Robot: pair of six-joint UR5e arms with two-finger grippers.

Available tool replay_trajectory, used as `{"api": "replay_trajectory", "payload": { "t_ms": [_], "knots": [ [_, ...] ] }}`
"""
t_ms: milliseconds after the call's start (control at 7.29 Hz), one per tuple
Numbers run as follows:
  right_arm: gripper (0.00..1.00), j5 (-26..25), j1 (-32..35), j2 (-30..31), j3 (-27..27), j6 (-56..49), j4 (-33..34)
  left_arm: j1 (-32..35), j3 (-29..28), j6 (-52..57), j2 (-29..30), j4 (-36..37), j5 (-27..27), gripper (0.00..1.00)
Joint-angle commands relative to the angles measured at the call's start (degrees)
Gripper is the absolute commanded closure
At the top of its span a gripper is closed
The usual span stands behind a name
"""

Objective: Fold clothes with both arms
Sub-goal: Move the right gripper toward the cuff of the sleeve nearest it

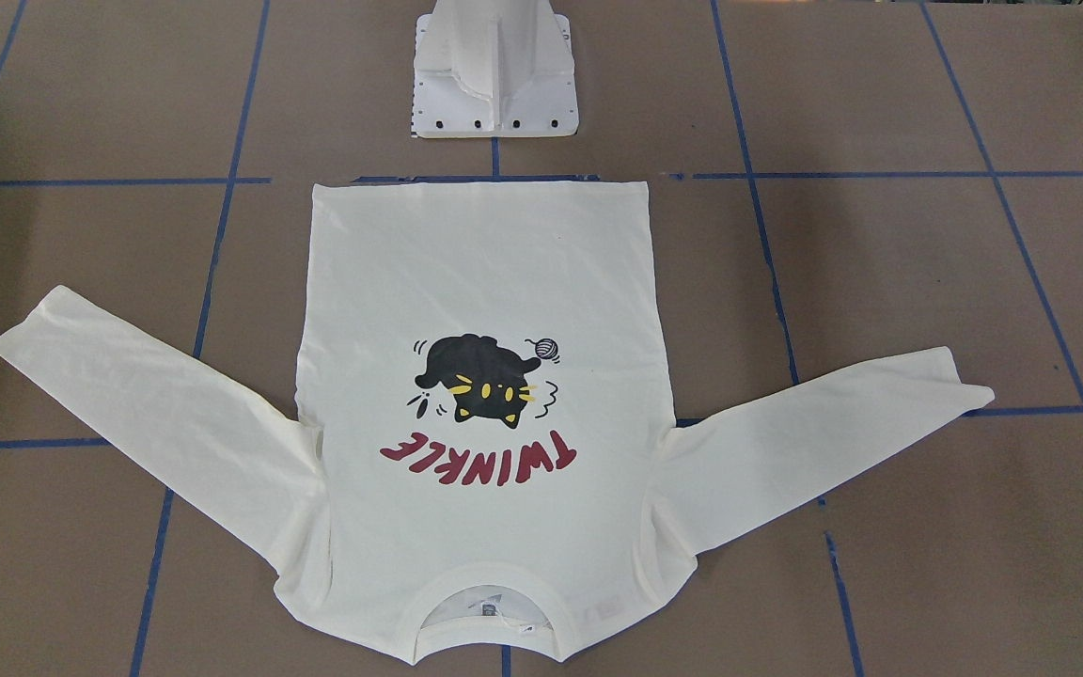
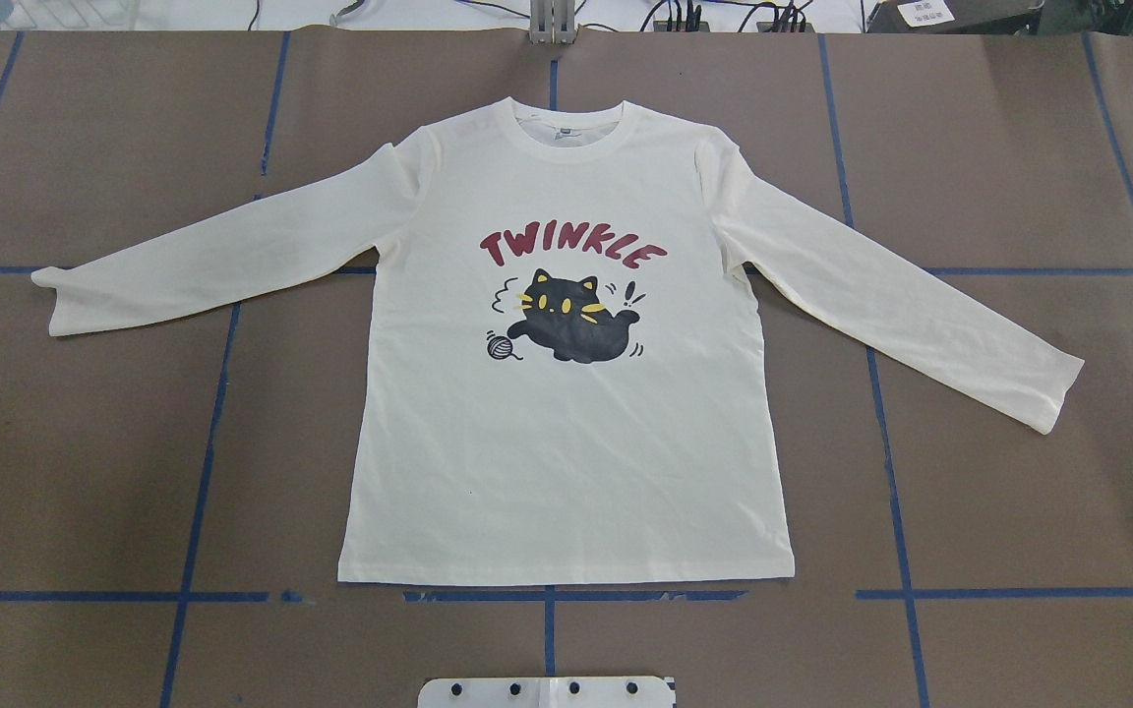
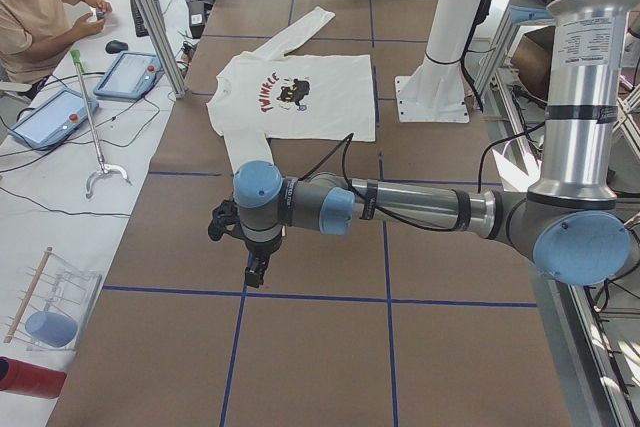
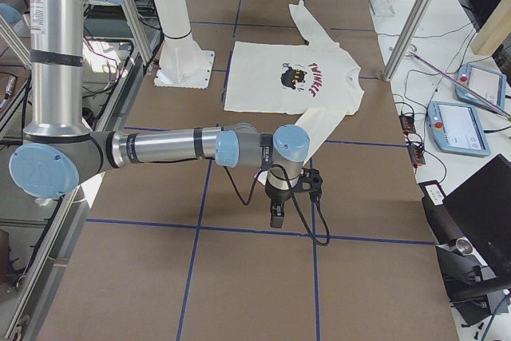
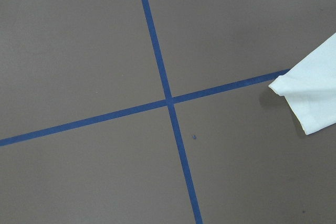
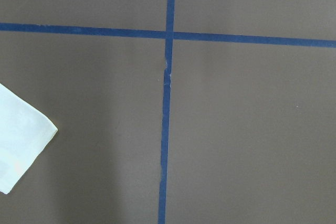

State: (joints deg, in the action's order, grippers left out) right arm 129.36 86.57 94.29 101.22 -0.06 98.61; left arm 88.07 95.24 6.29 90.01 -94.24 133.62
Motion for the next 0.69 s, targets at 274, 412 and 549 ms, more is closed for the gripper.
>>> {"api": "replay_trajectory", "payload": {
  "t_ms": [274,412,549],
  "knots": [
    [0.0,0.2,0.0,-1.0,0.6,0.1,0.0,-0.8,0.9,-0.2,1.0,-3.3,-2.0,0.0],
    [0.0,0.1,0.0,-2.5,1.3,0.2,0.0,-0.8,1.5,-0.2,2.1,-5.4,-2.0,0.0],
    [0.0,0.1,-0.3,-5.8,1.3,0.3,0.0,-0.8,1.6,-0.1,2.8,-9.5,-2.2,0.0]
  ]
}}
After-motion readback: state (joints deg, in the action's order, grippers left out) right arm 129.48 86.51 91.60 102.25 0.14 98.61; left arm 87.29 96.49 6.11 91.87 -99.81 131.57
